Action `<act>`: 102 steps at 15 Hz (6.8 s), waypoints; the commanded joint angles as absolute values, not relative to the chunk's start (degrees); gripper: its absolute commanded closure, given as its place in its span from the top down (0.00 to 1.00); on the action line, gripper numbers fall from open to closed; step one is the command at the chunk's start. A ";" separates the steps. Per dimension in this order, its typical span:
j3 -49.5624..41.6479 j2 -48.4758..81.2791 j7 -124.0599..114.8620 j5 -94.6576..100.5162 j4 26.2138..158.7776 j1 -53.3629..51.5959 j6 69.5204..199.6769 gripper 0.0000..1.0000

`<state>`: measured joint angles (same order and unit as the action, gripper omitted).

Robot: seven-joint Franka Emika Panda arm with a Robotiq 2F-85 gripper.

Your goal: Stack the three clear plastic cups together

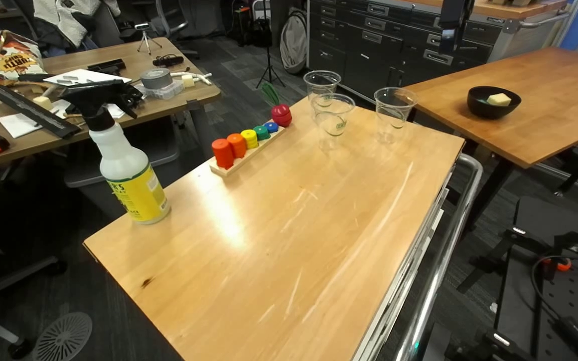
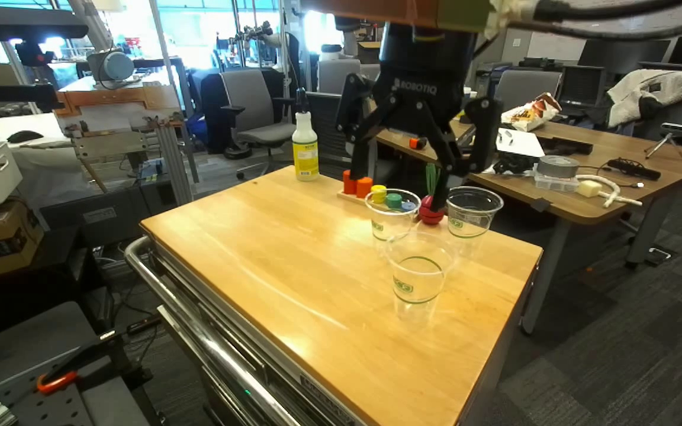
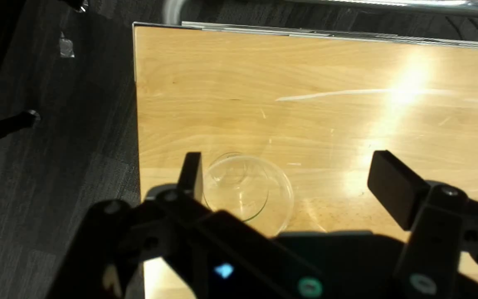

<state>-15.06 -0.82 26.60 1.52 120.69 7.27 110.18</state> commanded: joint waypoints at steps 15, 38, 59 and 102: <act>-9.46 21.03 27.19 -2.20 105.39 14.55 112.44 1.00; -8.24 17.02 21.34 -4.43 108.00 16.37 111.22 0.01; -3.76 26.74 21.90 -7.70 84.59 10.36 97.60 0.01; -1.69 29.05 27.71 -1.68 94.52 11.64 107.84 0.74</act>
